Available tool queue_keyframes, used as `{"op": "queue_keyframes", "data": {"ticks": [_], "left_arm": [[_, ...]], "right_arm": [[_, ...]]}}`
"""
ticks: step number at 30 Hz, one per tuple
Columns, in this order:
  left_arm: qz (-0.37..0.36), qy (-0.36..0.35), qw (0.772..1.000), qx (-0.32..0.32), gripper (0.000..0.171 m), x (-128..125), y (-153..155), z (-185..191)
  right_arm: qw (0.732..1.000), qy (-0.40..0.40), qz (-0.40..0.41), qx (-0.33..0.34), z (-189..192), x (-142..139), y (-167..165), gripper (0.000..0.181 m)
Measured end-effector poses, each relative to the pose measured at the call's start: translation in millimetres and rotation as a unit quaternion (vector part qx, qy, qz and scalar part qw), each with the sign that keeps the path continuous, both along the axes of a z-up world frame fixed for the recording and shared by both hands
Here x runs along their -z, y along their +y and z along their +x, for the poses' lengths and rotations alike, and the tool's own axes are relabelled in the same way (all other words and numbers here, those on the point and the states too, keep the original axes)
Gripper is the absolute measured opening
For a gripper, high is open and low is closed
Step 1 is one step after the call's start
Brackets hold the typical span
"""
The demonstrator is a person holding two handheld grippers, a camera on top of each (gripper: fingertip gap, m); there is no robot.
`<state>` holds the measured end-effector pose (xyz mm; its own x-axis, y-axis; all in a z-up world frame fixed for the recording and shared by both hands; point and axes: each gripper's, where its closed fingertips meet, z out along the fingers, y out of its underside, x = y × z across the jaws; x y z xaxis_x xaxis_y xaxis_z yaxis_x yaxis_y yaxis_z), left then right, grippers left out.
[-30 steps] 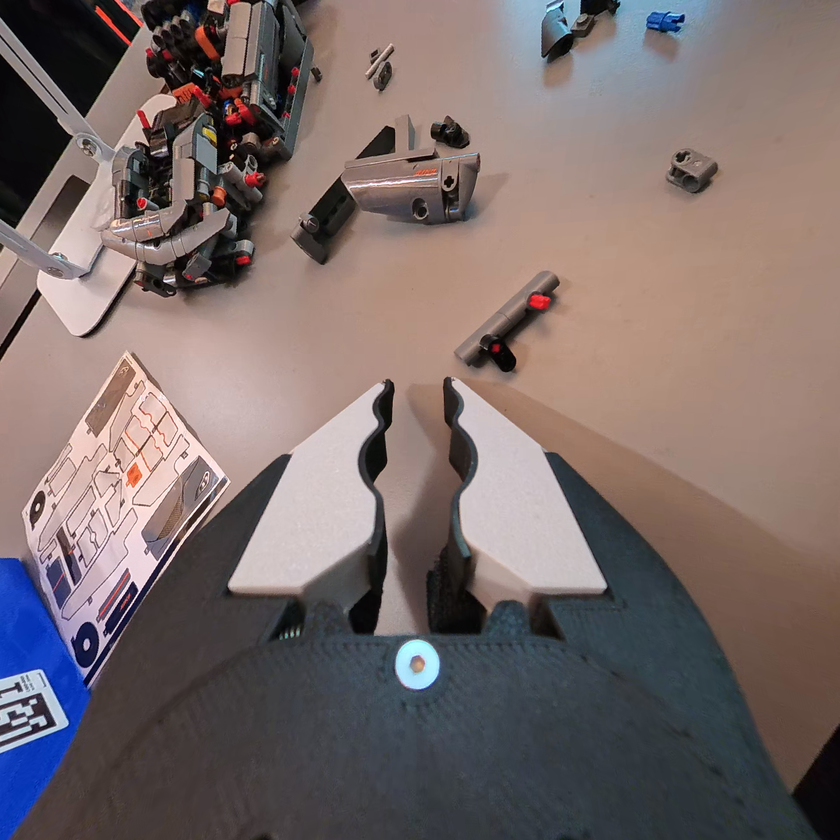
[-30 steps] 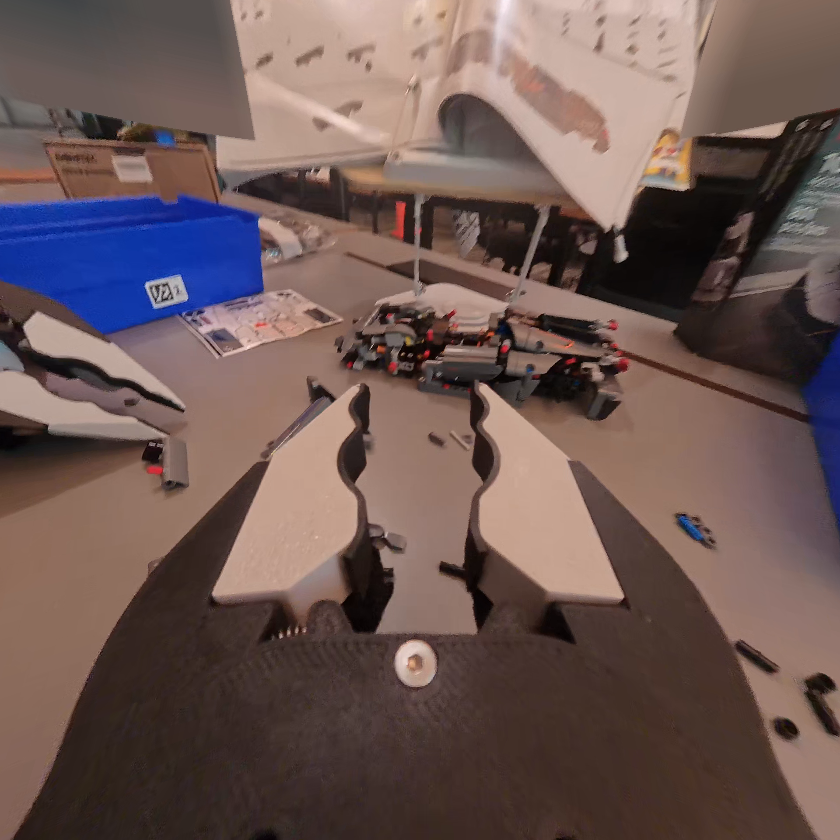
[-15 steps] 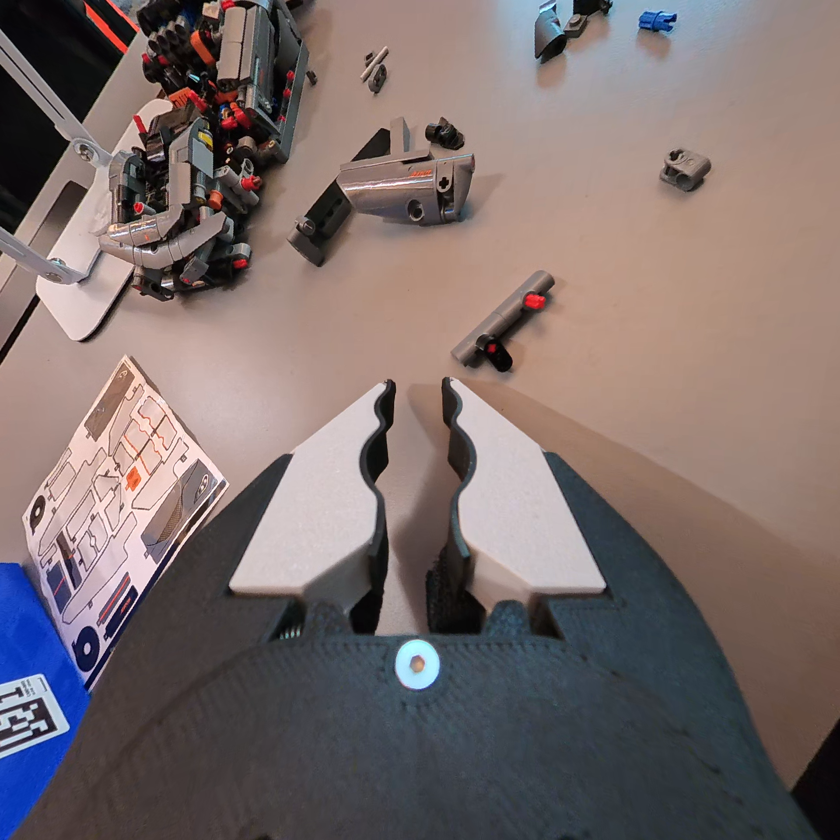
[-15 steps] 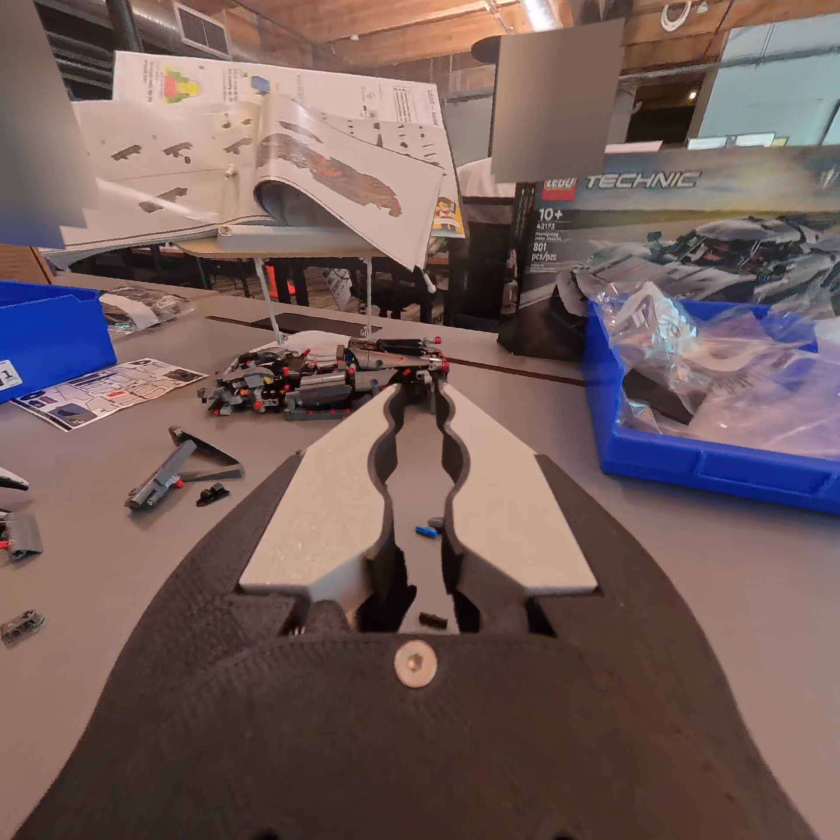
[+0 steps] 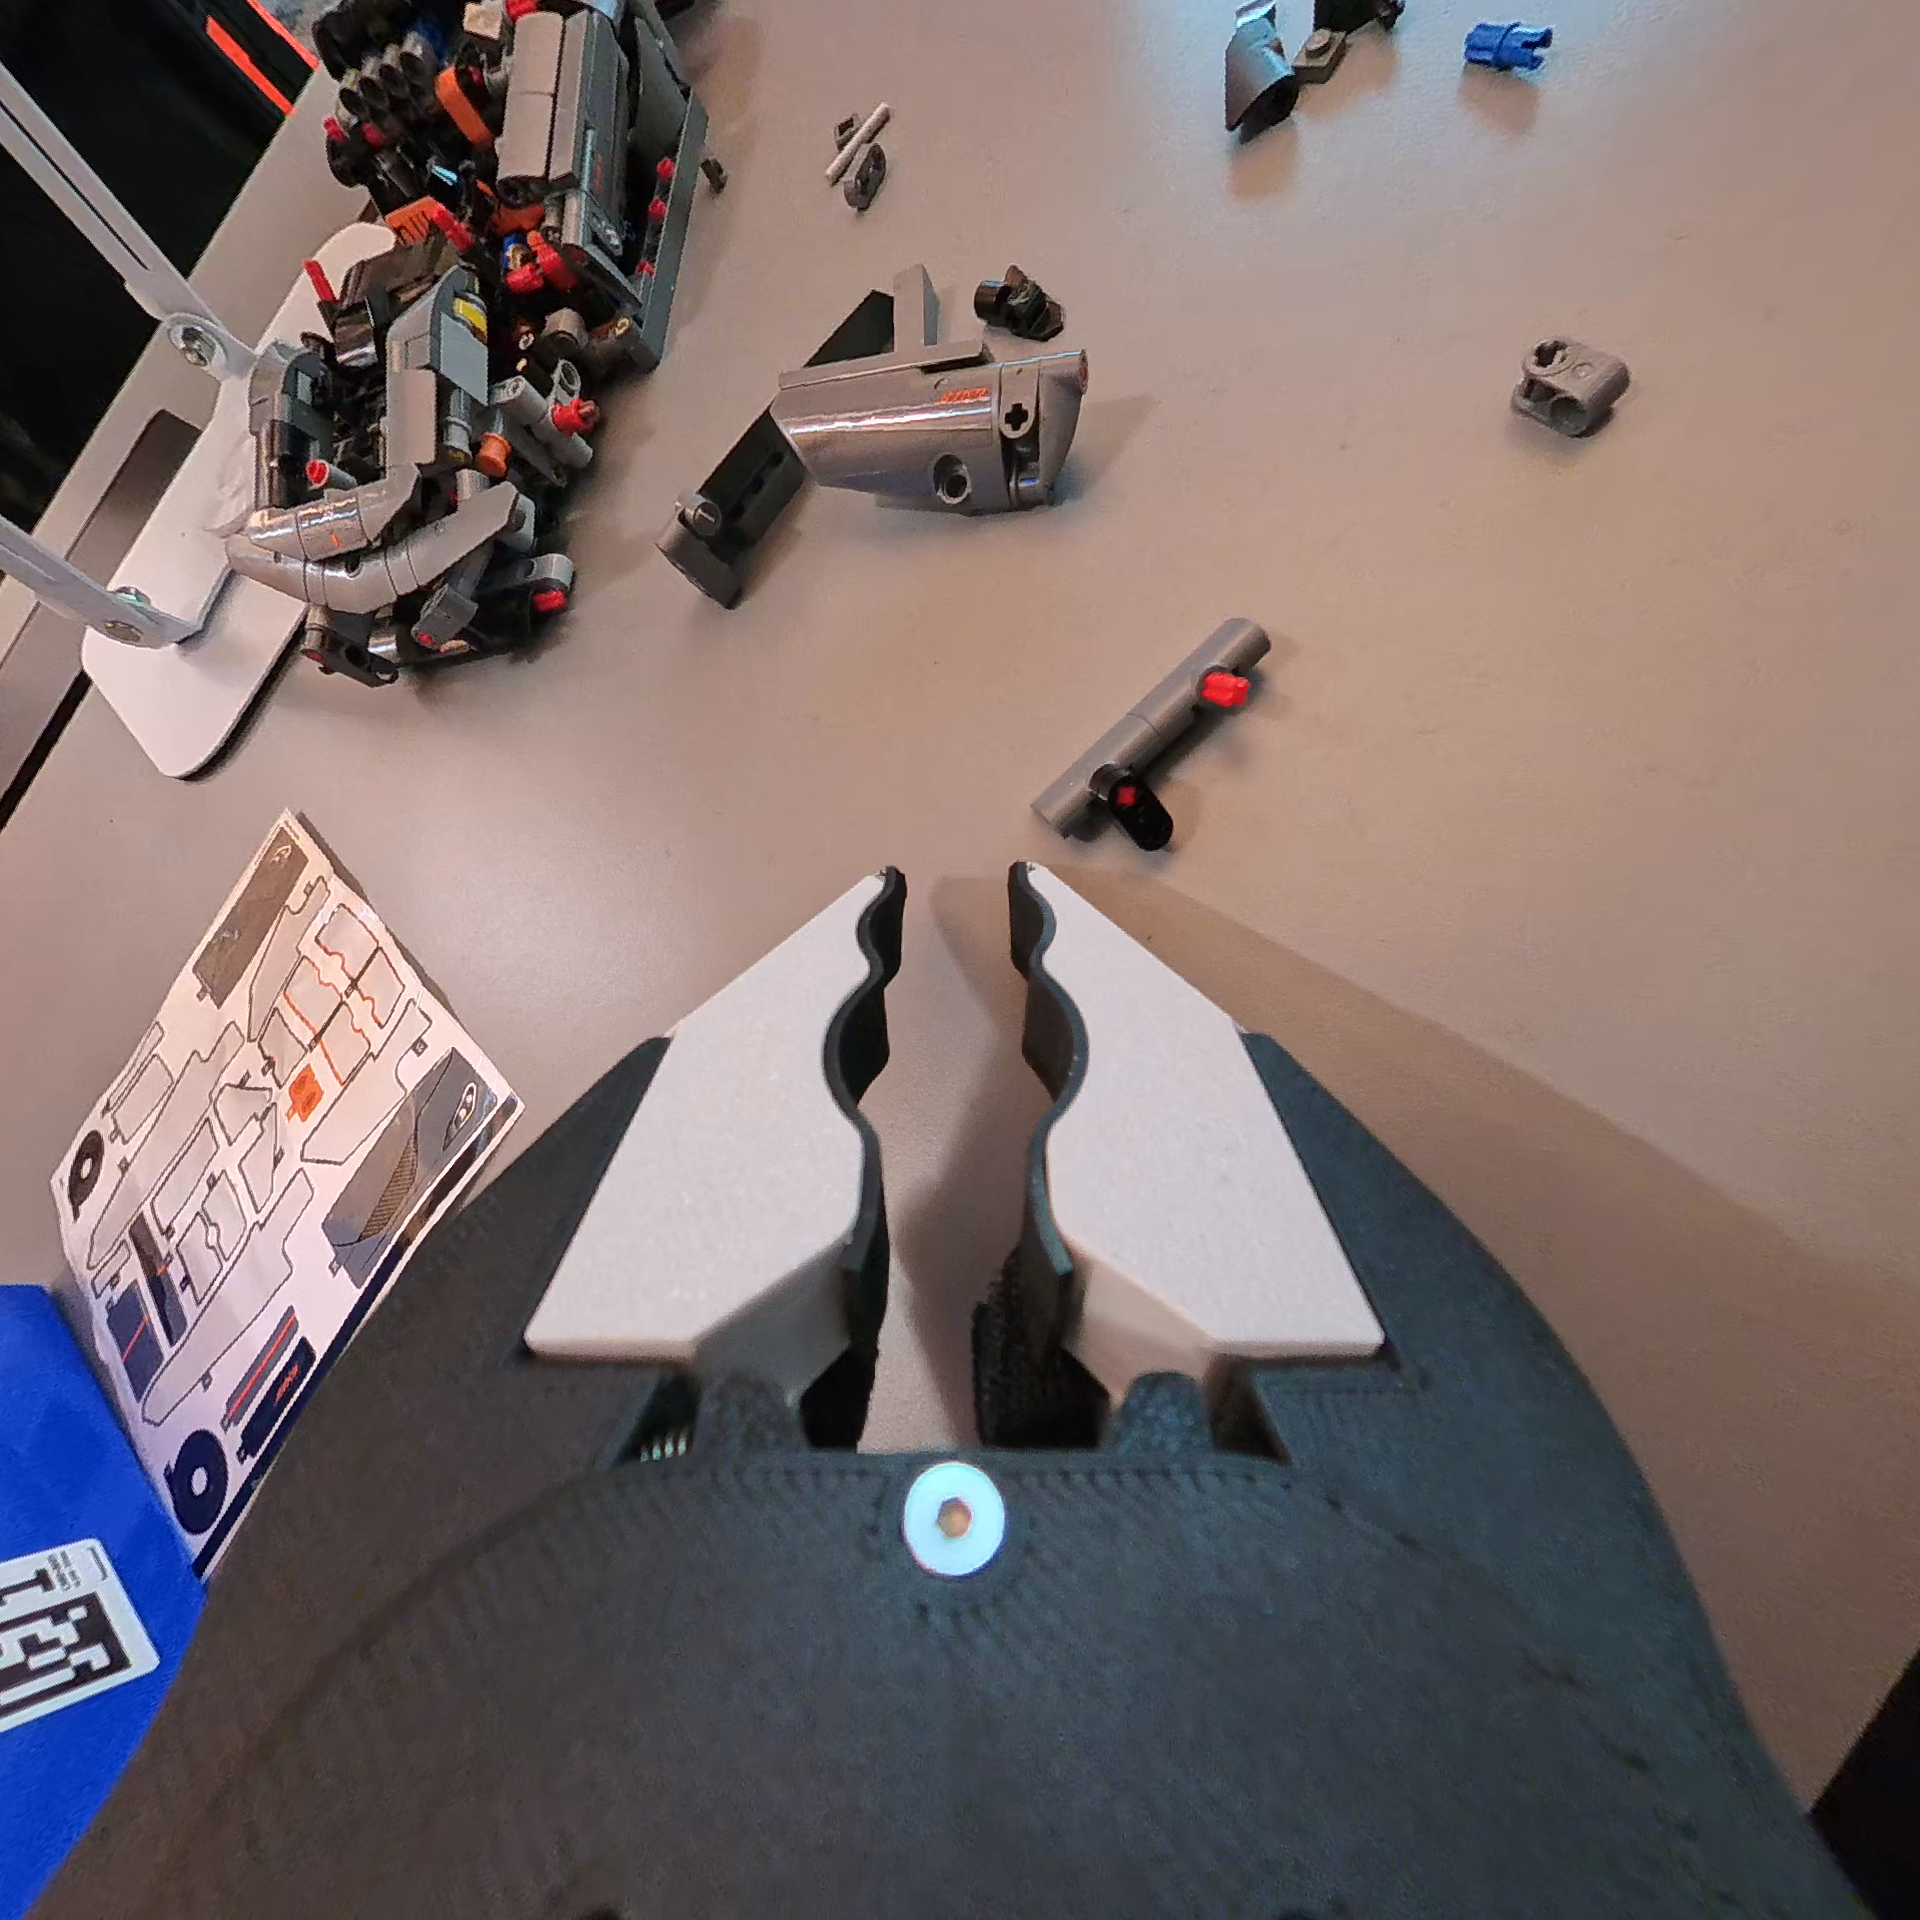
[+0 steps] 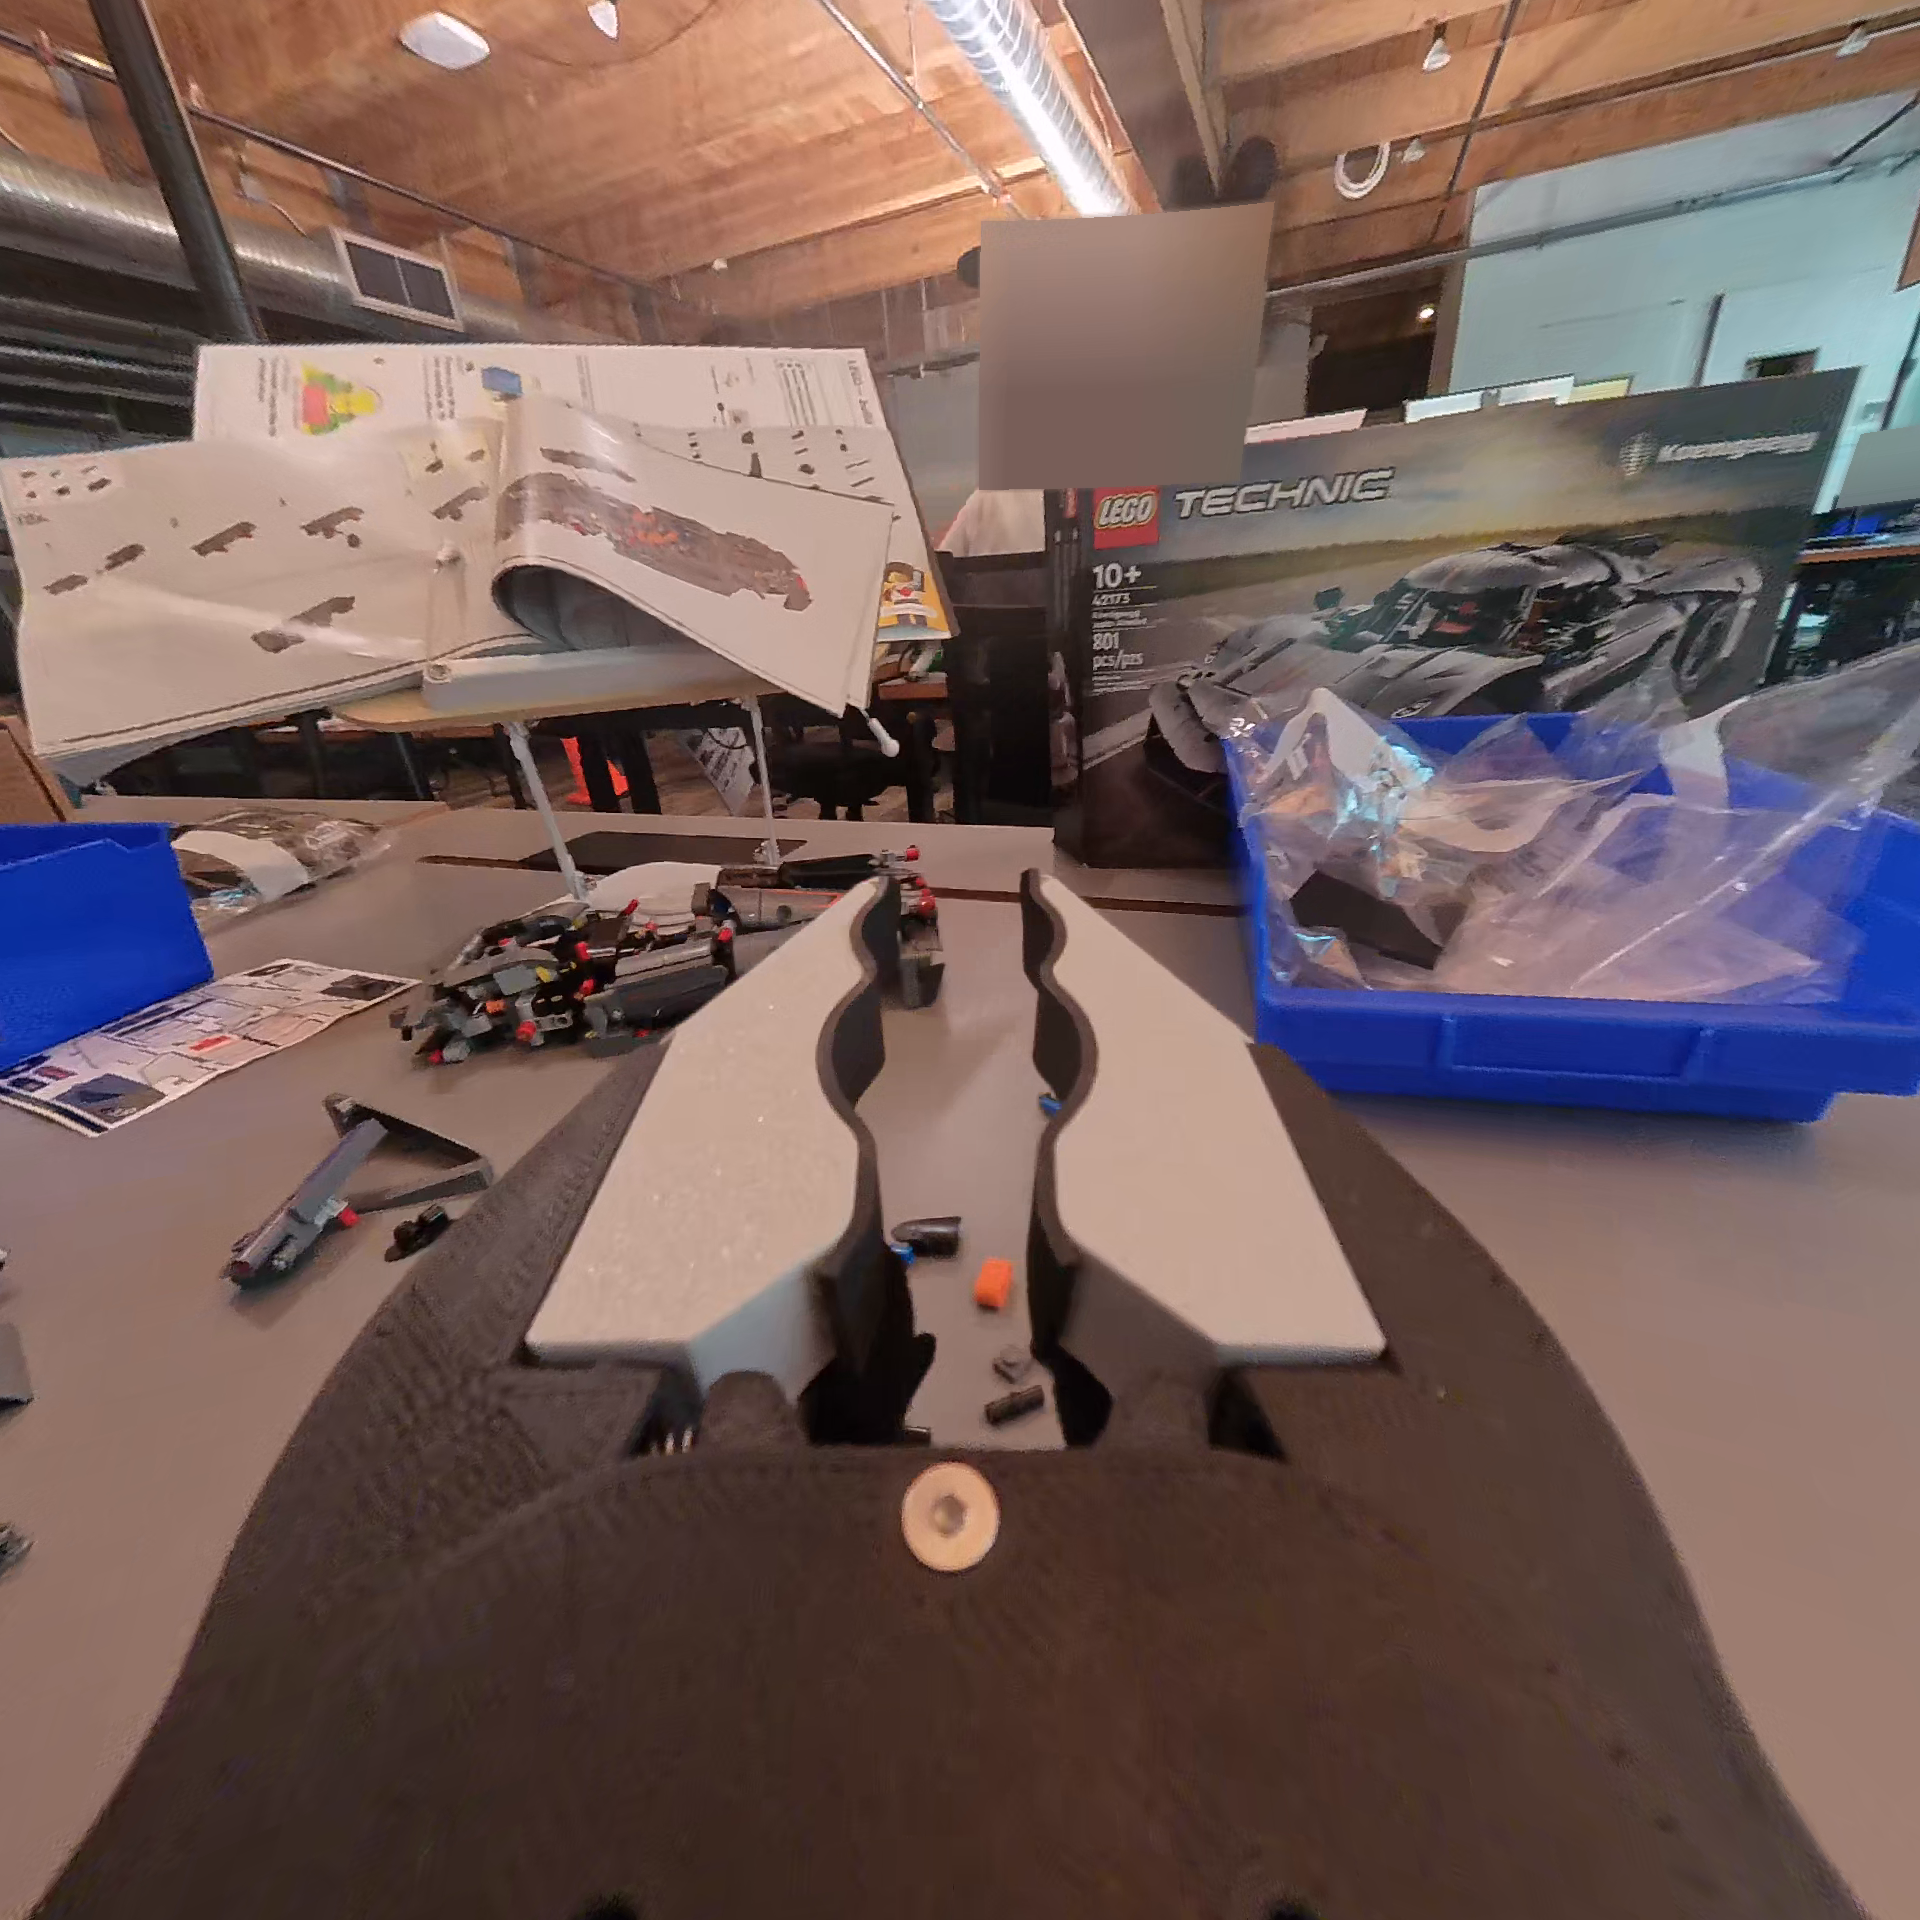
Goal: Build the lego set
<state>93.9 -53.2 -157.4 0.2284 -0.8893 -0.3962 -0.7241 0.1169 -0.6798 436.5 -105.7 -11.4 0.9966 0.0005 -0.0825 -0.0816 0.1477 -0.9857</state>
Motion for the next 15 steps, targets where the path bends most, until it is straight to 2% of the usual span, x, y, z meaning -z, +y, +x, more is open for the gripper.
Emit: {"op": "queue_keyframes", "data": {"ticks": [6,15], "left_arm": [[-0.001,0.0,1.0,0.0,0.018,0,0,0],[-0.001,0.001,1.0,0.0,0.017,0,0,0]], "right_arm": [[0.999,0.043,0.016,0.027,34,1,-14,0.025],[0.997,0.069,0.024,0.022,39,1,-15,0.031]]}}
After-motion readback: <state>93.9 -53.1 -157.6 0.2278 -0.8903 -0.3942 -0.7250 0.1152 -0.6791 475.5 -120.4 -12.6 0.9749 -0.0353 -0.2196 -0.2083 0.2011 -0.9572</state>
